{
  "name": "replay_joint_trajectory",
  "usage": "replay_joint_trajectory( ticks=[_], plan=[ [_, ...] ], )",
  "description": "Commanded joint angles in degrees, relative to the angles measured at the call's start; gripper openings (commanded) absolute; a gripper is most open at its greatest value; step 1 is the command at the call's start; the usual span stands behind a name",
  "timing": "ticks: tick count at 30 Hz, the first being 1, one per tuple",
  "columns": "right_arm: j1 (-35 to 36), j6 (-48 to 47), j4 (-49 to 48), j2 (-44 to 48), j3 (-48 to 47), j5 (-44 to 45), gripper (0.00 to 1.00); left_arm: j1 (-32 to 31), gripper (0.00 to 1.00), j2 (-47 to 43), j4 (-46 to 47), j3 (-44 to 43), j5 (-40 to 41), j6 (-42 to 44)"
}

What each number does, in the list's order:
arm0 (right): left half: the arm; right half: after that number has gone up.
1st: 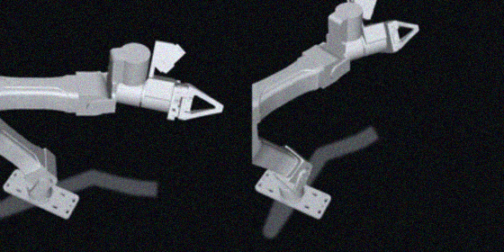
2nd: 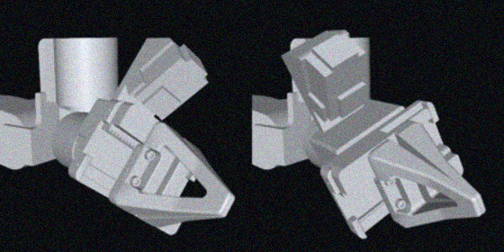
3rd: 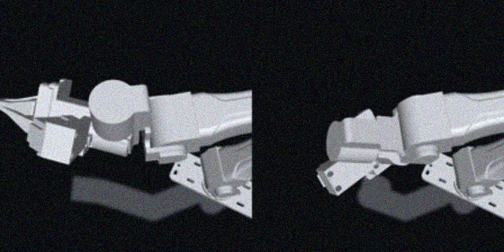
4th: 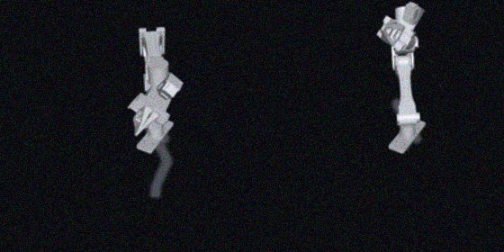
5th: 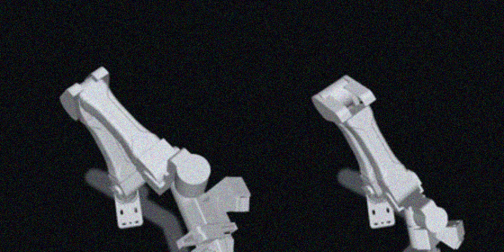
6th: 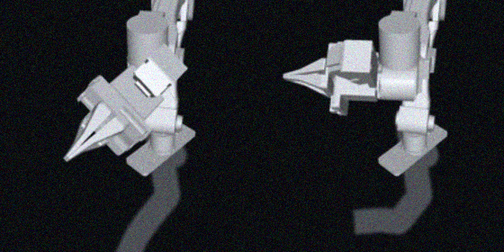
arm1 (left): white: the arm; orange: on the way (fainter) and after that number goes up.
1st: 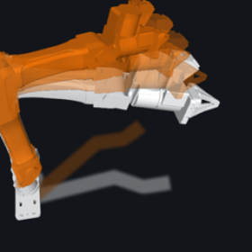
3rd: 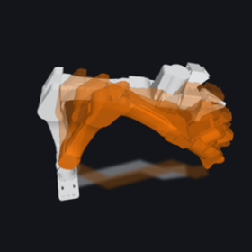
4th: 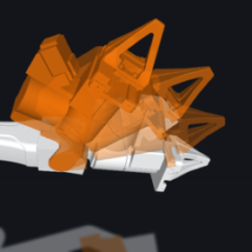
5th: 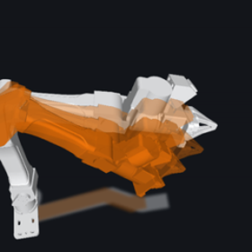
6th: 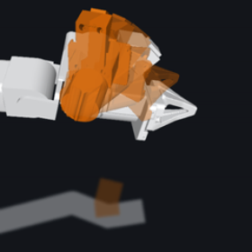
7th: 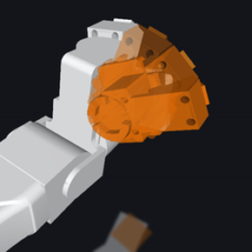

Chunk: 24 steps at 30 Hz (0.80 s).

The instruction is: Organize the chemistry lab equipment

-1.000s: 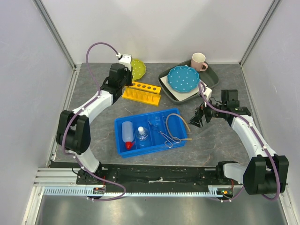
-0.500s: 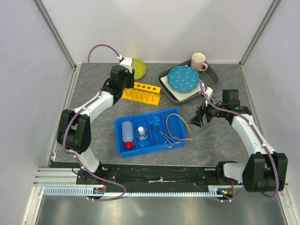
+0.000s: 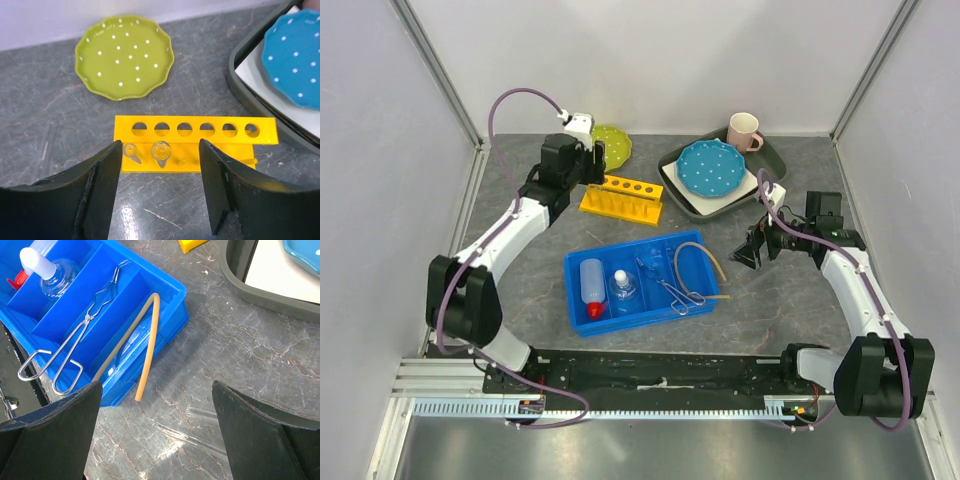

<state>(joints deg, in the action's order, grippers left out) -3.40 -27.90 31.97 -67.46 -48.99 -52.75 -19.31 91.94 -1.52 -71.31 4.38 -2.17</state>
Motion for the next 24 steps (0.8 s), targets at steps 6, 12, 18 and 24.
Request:
replay_joint_trajectory(
  ticks=[6, 12, 18, 24],
  plan=[
    [-0.38, -4.70, 5.82, 3.65, -5.49, 3.26, 0.98, 1.64, 0.79, -15.99, -3.84, -0.07, 1.33, -1.60],
    [-0.47, 0.54, 9.87, 4.09, -12.52, 10.64, 0.98, 7.61, 0.92, -30.84, -5.24, 10.91, -0.68, -5.29],
    [-0.47, 12.43, 11.78, -0.63, -16.31, 19.69, 0.98, 10.26, 0.94, -45.08, -10.25, 21.55, -5.70, -6.61],
    [-0.47, 2.16, 24.71, -10.92, -18.33, 15.93, 0.98, 10.26, 0.93, -55.62, -16.13, 27.44, -7.19, -5.48]
  ],
)
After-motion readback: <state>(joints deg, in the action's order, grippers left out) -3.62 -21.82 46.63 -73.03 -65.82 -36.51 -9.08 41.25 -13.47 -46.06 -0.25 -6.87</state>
